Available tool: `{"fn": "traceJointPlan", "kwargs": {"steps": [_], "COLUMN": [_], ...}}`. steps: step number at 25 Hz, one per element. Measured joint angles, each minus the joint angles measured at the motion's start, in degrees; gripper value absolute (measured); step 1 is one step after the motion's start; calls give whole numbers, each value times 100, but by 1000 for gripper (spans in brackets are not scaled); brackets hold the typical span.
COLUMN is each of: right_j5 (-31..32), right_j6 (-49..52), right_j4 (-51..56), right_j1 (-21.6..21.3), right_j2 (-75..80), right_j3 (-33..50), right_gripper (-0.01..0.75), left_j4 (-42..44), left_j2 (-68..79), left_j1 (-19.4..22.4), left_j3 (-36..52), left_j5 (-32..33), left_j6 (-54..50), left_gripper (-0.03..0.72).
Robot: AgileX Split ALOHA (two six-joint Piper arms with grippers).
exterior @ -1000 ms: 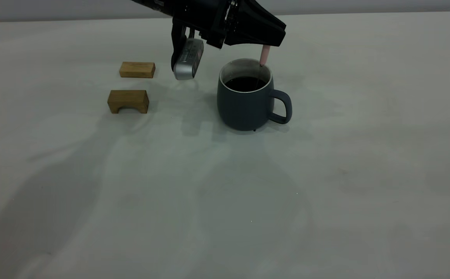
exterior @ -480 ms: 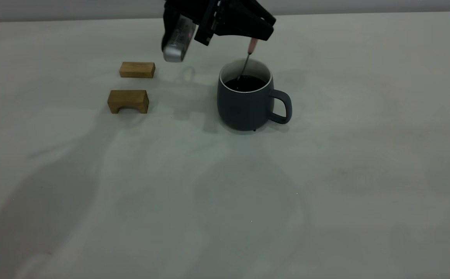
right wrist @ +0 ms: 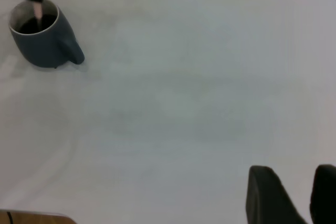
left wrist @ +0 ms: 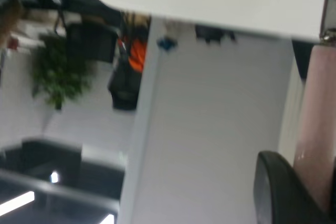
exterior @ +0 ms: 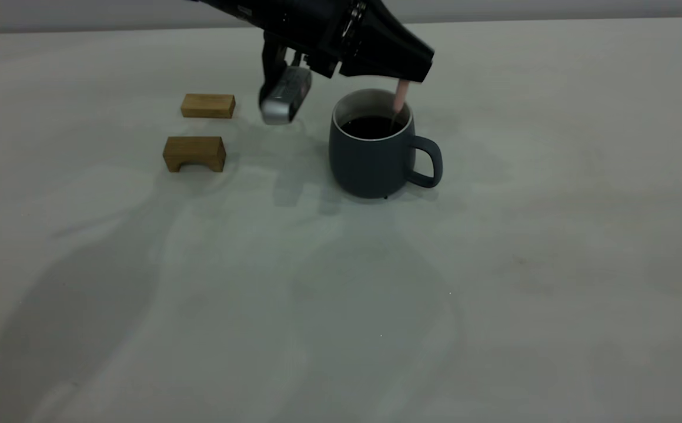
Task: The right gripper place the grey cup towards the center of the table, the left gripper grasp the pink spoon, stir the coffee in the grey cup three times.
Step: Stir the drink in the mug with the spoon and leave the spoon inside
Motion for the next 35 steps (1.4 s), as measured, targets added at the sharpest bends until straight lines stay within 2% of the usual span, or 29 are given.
{"fn": "traceJointPlan", "kwargs": {"steps": [3, 7, 14, 19, 24, 35], "right_j5": [0, 0, 0, 0, 0, 0], "right_j6": [0, 0, 0, 0, 0, 0], "right_j4": [0, 0, 0, 0, 0, 0], "right_j1": [0, 0, 0, 0, 0, 0], "right_j2": [0, 0, 0, 0, 0, 0], "right_j3": [0, 0, 0, 0, 0, 0], "right_gripper": [241, 241, 241, 241, 241, 241], "left_j4": [763, 1200, 791, 595, 901, 1996], "left_j2": [-38, -59, -34, -2, 4, -11], "left_j1": [0, 0, -22, -217, -400, -411], "left_j3": [-309, -551, -551, -551, -551, -599], "left_j5": [-7, -85, -251, -220, 1, 30], "left_j6": [-320, -134, 1222, 1593, 1470, 710], "left_gripper": [158, 158, 158, 158, 158, 166]}}
